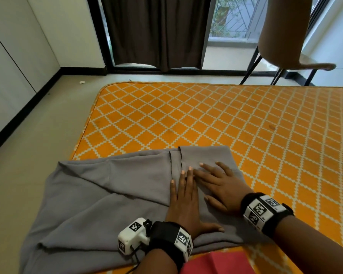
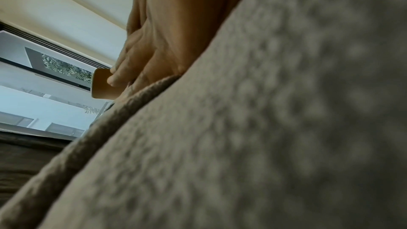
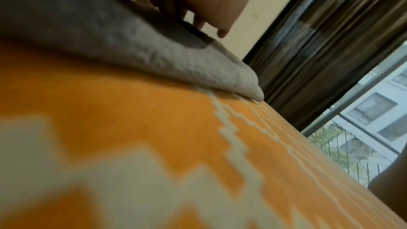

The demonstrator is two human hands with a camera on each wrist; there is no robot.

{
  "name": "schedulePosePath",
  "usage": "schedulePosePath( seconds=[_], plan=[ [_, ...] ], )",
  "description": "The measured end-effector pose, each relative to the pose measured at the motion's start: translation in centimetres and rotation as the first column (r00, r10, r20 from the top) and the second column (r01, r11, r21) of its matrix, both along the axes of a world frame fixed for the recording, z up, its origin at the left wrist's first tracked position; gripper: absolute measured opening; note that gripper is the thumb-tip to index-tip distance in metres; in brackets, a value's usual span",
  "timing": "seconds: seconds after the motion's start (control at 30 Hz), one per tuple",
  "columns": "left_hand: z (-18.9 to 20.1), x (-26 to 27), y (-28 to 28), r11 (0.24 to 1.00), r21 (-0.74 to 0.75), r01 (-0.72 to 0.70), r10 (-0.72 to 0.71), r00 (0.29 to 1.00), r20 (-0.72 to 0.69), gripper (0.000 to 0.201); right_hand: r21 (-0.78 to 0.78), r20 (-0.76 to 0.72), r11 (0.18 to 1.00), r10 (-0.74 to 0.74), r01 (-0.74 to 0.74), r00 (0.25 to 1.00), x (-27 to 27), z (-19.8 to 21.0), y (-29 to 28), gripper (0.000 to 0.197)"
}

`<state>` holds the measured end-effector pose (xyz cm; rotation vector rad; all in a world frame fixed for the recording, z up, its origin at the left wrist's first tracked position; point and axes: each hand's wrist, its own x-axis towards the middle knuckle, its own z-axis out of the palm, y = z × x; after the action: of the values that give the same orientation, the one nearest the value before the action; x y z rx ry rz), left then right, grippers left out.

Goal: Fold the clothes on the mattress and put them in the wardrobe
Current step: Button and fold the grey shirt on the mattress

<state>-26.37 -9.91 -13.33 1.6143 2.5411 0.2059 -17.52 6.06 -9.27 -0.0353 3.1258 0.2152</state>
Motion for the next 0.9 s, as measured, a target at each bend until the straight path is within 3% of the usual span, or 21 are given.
schedulePosePath(
  seconds=[0.07,0.13,0.23,0.33,0.43,0.57,0.67,0.73,0.83,0.9],
  plan=[
    [0.0,0.0,0.0,1.000,-0.002,0.020,-0.020,1.000,0.001,0.143,-0.015,-0.040,0.997,0.075,-0.076,0.996,1.2,-0.2,-0.1,0.062],
    [0.1,0.0,0.0,0.999,-0.014,0.032,-0.032,0.999,0.018,0.140,-0.080,-0.072,0.995,0.057,-0.063,0.996,1.5,-0.3,0.0,0.058],
    [0.1,-0.1,0.0,0.998,0.031,0.057,-0.058,0.997,0.055,0.134,-0.223,-0.015,0.966,-0.137,0.130,0.990,1.1,-0.6,0.5,0.063],
    [0.0,-0.1,-0.1,0.994,0.077,0.074,-0.080,0.993,0.081,0.131,-0.149,0.167,0.951,-0.245,0.270,0.955,1.4,-1.5,1.7,0.083],
    [0.2,-0.2,0.0,0.998,0.043,0.055,-0.059,0.993,0.103,0.136,-0.052,0.161,0.926,-0.363,0.375,0.918,2.2,-1.9,2.8,0.090],
    [0.4,-0.1,0.0,0.998,0.026,0.052,-0.054,0.994,0.098,0.137,-0.111,0.047,0.781,-0.614,0.615,0.788,3.4,-1.1,2.9,0.094],
    [0.6,-0.1,-0.1,0.998,0.001,0.055,-0.055,0.992,0.112,0.137,-0.286,-0.028,0.691,-0.699,0.664,0.715,5.0,0.0,3.0,0.082],
    [0.6,-0.1,-0.1,0.999,0.004,0.053,-0.053,0.992,0.115,0.136,-0.440,-0.018,0.608,-0.742,0.661,0.670,6.2,0.6,2.9,0.062],
    [0.7,-0.1,-0.2,0.999,0.018,0.034,-0.036,0.993,0.115,0.137,-0.496,-0.185,0.676,-0.695,0.544,0.695,6.4,1.5,3.1,0.024],
    [0.9,-0.2,-0.2,0.997,0.050,0.055,-0.060,0.991,0.119,0.139,-0.569,-0.238,0.683,-0.670,0.458,0.703,5.5,2.1,3.0,0.017]
  ],
)
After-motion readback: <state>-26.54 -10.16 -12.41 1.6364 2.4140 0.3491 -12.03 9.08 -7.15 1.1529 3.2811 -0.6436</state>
